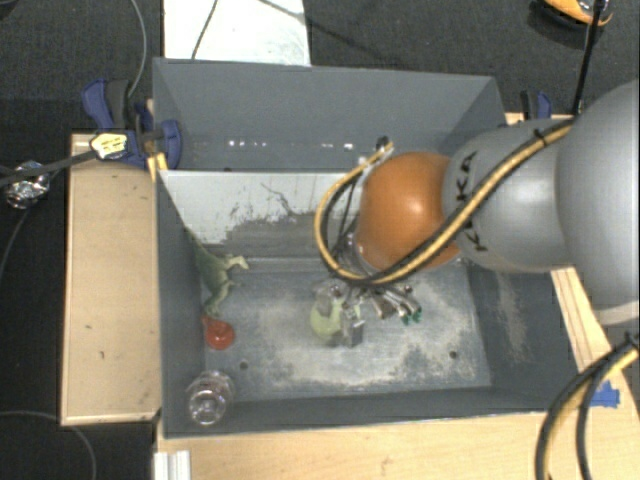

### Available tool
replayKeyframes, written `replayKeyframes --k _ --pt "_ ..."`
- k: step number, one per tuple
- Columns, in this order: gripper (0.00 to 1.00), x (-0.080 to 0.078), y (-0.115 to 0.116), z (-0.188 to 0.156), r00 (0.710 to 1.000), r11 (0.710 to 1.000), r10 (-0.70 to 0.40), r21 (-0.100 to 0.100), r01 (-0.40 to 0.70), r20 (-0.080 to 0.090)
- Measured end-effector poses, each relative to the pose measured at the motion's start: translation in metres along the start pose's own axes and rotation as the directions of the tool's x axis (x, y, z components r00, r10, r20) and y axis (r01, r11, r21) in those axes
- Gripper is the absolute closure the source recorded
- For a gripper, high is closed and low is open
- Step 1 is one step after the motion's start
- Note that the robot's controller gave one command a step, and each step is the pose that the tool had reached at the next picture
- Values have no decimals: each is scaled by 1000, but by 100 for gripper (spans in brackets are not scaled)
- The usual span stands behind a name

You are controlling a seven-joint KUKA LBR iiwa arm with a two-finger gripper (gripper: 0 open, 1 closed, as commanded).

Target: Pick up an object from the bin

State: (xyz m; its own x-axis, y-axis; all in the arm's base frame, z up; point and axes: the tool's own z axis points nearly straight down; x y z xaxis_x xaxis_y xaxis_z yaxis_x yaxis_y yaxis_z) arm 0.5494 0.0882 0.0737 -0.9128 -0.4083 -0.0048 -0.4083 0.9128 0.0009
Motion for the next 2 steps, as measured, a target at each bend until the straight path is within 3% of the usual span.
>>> replayKeyframes --k 1,2 --pt "100 -27 -9 -112 998 998 -62 0 62 3" --pt "100 -27 -9 -112 998 998 -61 0 61 3"
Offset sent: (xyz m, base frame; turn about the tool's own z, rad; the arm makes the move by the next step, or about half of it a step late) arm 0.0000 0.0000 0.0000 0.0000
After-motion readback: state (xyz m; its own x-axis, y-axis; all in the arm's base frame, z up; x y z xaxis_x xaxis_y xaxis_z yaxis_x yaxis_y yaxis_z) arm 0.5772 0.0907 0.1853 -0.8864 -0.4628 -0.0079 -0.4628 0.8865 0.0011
